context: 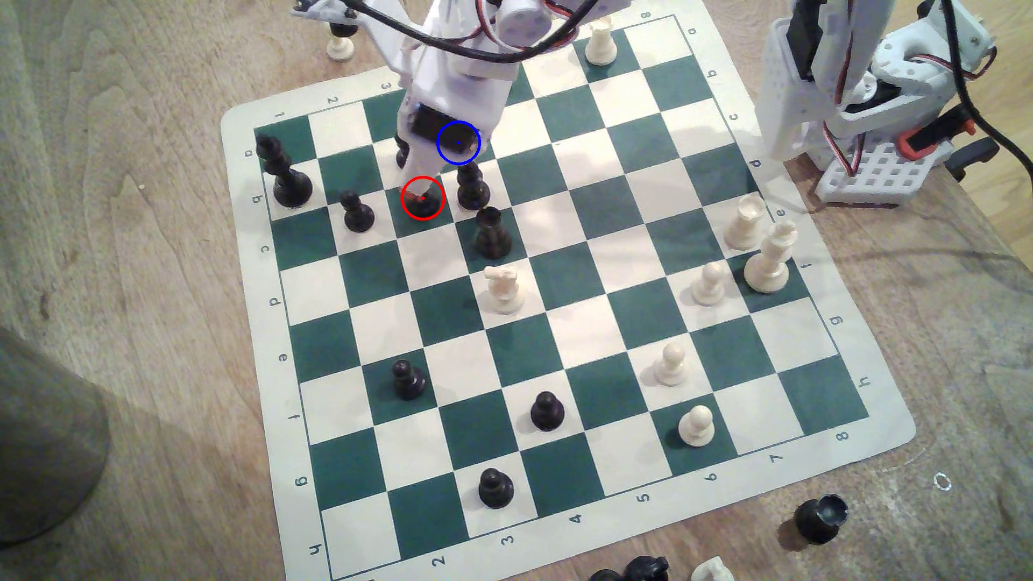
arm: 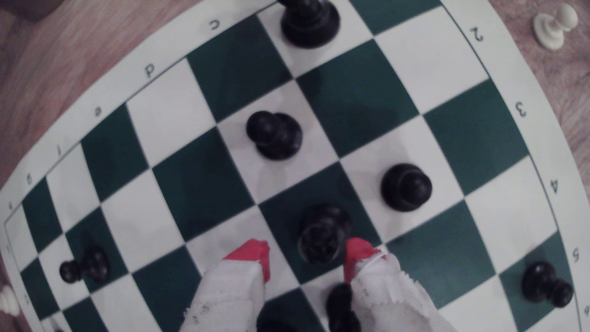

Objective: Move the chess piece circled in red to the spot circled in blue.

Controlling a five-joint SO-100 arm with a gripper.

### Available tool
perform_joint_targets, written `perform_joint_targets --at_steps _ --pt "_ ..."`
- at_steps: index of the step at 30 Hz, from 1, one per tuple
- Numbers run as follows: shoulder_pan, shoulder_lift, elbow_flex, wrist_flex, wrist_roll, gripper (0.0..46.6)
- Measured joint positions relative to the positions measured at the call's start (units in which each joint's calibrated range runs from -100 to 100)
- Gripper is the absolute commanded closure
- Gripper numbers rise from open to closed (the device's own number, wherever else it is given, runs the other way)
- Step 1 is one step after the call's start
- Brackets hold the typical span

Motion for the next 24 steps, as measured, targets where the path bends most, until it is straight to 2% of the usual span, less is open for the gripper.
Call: perform_joint_targets --at_steps 15,24 --pt "0.0 4.94 -0.99 -2.71 0.0 32.6" --pt "0.0 5.45 -0.99 -3.19 0.0 36.2"
